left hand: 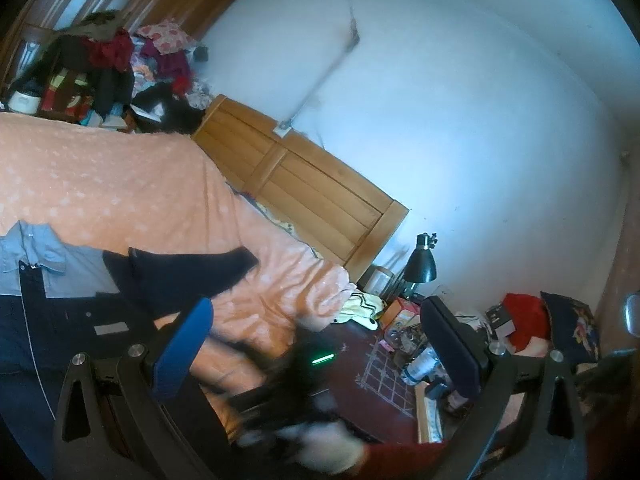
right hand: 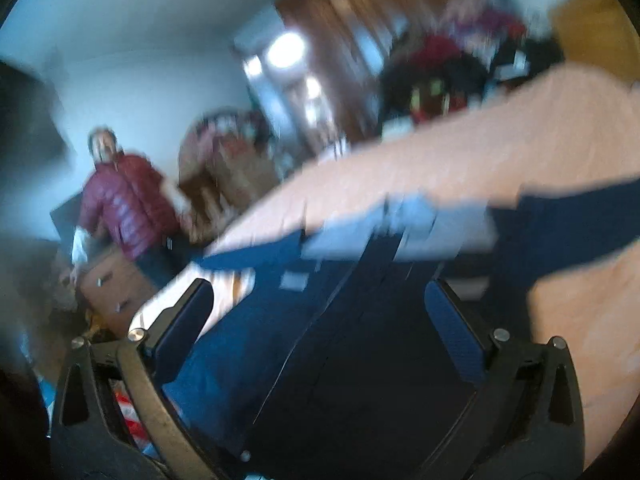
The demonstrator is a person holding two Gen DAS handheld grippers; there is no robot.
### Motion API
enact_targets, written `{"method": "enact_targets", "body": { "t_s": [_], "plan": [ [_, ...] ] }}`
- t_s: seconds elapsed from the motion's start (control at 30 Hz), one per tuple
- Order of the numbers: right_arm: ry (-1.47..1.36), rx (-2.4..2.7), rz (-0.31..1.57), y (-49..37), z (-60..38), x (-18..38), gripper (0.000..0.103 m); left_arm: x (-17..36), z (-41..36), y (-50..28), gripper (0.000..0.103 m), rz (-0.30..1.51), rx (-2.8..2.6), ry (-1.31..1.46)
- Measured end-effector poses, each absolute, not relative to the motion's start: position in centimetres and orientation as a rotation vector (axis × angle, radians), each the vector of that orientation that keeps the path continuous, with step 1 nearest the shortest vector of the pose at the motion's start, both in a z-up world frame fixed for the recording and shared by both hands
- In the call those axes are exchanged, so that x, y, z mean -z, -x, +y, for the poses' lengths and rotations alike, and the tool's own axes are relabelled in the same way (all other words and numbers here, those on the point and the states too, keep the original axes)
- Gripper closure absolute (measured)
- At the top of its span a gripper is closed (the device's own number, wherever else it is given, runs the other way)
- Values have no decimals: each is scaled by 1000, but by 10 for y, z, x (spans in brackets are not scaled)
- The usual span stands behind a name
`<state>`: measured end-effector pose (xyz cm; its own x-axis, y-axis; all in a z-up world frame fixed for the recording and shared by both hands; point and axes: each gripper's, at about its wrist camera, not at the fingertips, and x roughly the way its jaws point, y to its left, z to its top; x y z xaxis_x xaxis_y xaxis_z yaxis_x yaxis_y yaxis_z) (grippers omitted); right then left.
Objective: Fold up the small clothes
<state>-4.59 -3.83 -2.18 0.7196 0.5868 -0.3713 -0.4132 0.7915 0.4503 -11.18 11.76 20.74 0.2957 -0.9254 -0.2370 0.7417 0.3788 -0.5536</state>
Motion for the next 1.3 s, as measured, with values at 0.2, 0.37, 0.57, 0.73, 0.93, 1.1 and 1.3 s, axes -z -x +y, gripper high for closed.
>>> {"method": "enact_targets", "body": {
  "t_s": [0.2,0.37,0.57,0.73,0.93,1.1,1.3],
  "plan": [
    [-254,-859,843,76,63,75,0,-218,164,107,0,460,910,350],
    [-175,-699,830,58,32,62,0,-162,228,49,0,524,490,274],
    [-98,-319,919,1,-48,83,0,-2,276,-40,0,924,133,134],
    [-43,-204,1051,-15,-63,127,0,122,295,-65,0,1144,-4,65],
    [-127,-174,979,7,-75,129,0,131,291,-57,0,1060,-7,33],
    [-153,-153,966,18,-69,136,0,127,288,-60,0,1066,-14,29],
    [-172,-276,1088,5,-77,129,0,125,288,-60,0,1061,-8,33]
  ]
}}
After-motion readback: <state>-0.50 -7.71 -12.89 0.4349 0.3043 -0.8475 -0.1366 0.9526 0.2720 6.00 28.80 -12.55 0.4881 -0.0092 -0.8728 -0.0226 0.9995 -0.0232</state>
